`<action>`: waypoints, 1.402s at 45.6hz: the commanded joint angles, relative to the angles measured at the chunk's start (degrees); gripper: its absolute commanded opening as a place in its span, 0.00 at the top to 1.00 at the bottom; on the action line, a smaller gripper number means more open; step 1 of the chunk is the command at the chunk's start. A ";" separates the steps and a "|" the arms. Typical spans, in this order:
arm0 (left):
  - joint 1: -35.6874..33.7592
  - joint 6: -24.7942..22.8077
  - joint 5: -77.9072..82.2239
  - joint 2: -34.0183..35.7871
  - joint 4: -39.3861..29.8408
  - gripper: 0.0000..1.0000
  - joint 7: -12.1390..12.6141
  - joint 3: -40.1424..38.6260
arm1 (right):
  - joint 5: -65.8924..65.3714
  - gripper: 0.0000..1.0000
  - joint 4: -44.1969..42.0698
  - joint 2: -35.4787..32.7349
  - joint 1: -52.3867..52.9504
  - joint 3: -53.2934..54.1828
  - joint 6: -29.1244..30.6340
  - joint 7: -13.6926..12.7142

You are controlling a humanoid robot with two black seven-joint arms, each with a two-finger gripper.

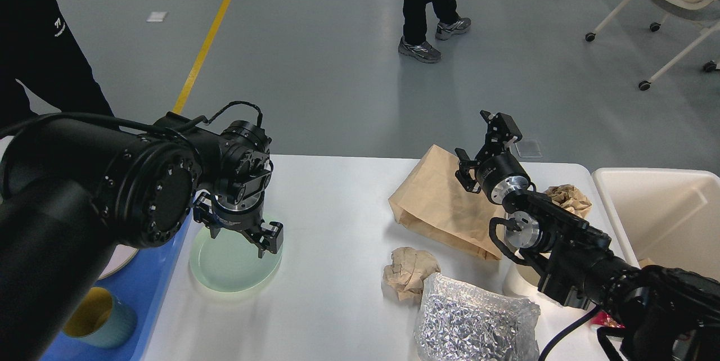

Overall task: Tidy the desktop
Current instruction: 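Lower the left gripper to the pale green plate rim and grip it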

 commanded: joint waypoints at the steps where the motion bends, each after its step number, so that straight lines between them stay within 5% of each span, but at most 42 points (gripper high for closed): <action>1: 1.10 0.97 0.12 -0.15 2.06 0.05 0.95 -1.01 | 0.01 0.00 0.00 0.00 0.00 0.00 0.00 0.00; 14: 0.58 0.62 -0.22 1.34 2.06 0.07 0.78 -0.92 | 0.01 0.00 0.00 0.00 0.00 0.00 0.00 0.00; 32: 6.81 2.99 -0.75 13.91 6.09 0.06 0.78 -2.41 | 0.01 0.00 0.00 0.00 0.00 0.00 0.00 0.00; 64: 15.34 2.29 -0.84 14.88 9.09 0.09 0.86 -8.92 | 0.01 0.00 0.00 0.00 0.00 0.00 0.00 0.00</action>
